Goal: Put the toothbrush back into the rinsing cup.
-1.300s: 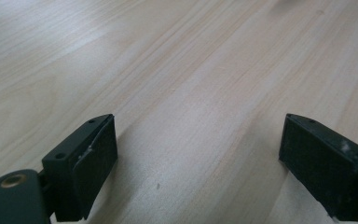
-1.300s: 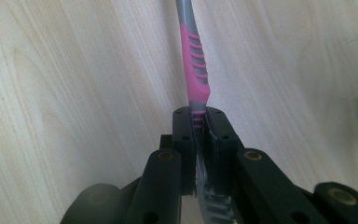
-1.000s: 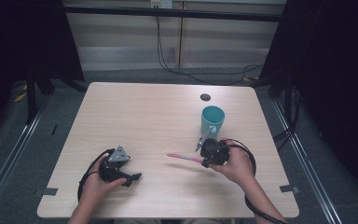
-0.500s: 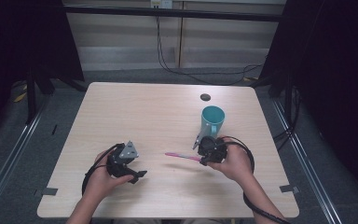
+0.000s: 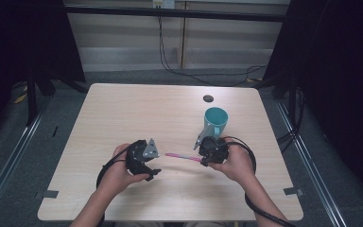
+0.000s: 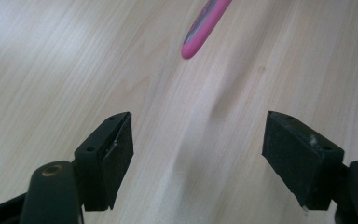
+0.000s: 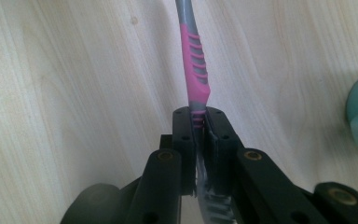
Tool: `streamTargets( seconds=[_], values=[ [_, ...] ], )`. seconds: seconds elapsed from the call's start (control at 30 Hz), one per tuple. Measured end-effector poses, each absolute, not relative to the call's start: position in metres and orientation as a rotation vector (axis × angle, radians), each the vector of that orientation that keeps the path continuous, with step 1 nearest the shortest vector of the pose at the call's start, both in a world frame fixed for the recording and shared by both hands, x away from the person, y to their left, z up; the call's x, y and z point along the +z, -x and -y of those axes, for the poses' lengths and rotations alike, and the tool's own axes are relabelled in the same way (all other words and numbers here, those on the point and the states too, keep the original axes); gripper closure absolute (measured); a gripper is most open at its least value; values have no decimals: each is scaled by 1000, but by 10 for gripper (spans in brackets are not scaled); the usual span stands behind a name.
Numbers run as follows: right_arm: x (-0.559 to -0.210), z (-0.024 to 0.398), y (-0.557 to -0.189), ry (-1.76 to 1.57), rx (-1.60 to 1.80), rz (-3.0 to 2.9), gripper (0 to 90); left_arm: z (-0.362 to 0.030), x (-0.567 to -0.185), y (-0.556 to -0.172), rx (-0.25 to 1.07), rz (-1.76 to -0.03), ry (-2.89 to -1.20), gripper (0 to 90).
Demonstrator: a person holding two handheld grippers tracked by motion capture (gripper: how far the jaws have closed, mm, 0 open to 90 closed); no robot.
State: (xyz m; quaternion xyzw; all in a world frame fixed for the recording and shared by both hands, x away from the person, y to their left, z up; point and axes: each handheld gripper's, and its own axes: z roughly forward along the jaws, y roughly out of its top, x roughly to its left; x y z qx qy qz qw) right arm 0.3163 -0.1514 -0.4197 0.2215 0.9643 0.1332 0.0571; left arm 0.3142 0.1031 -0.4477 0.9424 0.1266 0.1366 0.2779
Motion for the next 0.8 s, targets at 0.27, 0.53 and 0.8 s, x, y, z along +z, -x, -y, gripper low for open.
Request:
streamTargets(
  seconds=[0.27,0.53,0.8],
  values=[
    [-419,149,-315,-660,394,-2932,840,-94,-439,-315,392,-290,-2563,289],
    [-419,147,-317,-646,412,-2940,840,-83,-436,-314,434,-239,-2575,352],
    [-419,149,-315,-637,414,-2943,840,-76,-434,-313,451,-206,-2583,380]
  ],
)
